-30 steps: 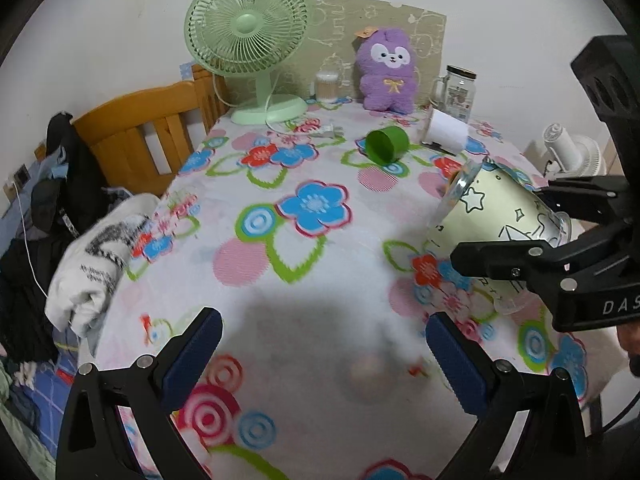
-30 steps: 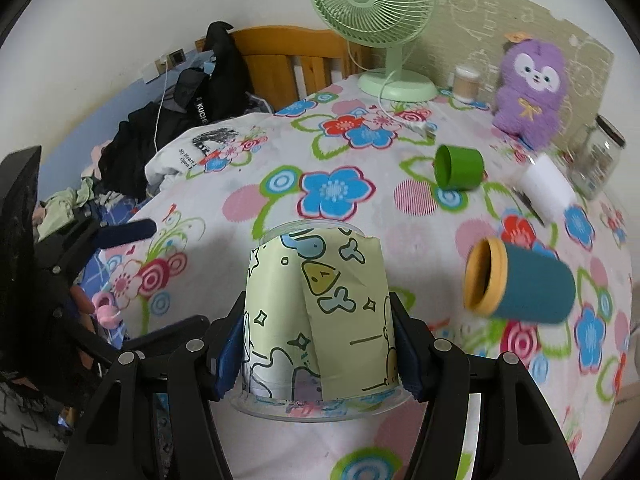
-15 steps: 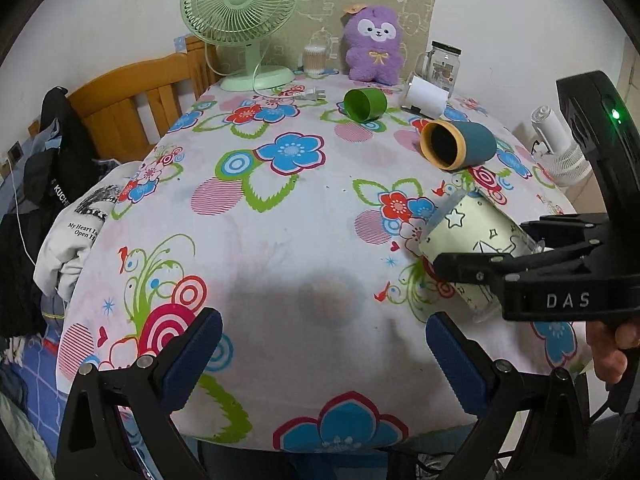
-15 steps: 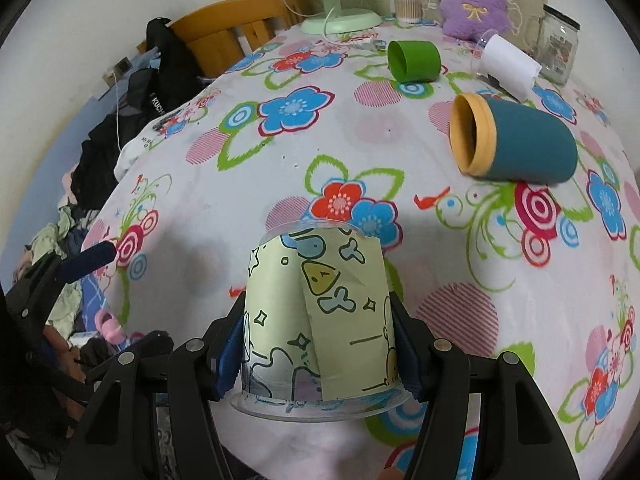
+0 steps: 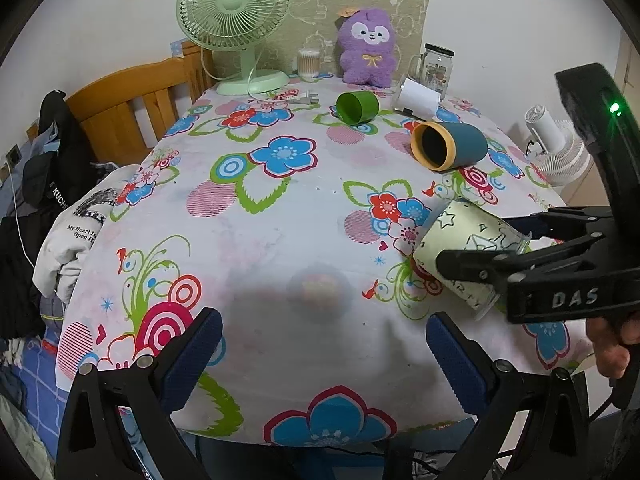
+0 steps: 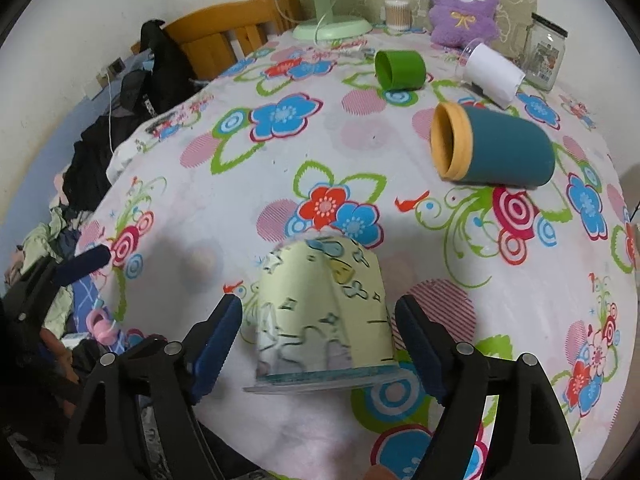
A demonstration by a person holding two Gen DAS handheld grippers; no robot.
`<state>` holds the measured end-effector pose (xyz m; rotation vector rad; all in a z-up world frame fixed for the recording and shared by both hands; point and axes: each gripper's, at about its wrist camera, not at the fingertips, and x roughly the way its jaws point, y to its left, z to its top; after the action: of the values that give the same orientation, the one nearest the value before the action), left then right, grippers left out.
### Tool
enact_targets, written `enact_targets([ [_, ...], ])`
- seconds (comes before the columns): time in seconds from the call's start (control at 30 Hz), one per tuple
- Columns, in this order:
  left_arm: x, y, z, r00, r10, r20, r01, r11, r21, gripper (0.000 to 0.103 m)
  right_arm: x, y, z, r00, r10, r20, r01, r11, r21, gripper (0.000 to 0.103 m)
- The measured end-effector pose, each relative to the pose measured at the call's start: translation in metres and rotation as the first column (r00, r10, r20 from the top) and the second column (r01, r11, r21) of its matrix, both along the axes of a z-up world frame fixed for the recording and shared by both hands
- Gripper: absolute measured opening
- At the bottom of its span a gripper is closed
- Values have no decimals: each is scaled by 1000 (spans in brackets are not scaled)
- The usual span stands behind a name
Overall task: Flip cup upside down
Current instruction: 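Carry the cup with the right gripper toward the left gripper, then grasp the cup with the left gripper while the right gripper releases it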
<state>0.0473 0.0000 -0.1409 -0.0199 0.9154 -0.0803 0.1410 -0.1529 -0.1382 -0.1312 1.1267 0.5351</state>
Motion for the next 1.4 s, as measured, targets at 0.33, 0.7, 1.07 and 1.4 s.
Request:
enact_targets([
  [0.33, -1, -3, 7, 1000, -8, 15, 8, 1000, 5, 103, -3, -14, 17, 999, -6, 33, 6, 1000, 14, 83],
  [0.7, 1, -14, 24, 998, -20, 59, 22, 999, -29, 103, -12, -34, 38, 996, -20, 88, 16, 999, 45, 83],
  [1.07, 26, -34, 49, 996, -15, 85, 26, 991, -134, 103, -20, -94, 56, 984, -109, 142, 93, 989, 114, 83],
  [1.4, 69, -52, 23, 996, 56, -64, -70, 967, -243, 103, -29, -112, 23, 991, -100, 87, 89, 989, 117, 83],
])
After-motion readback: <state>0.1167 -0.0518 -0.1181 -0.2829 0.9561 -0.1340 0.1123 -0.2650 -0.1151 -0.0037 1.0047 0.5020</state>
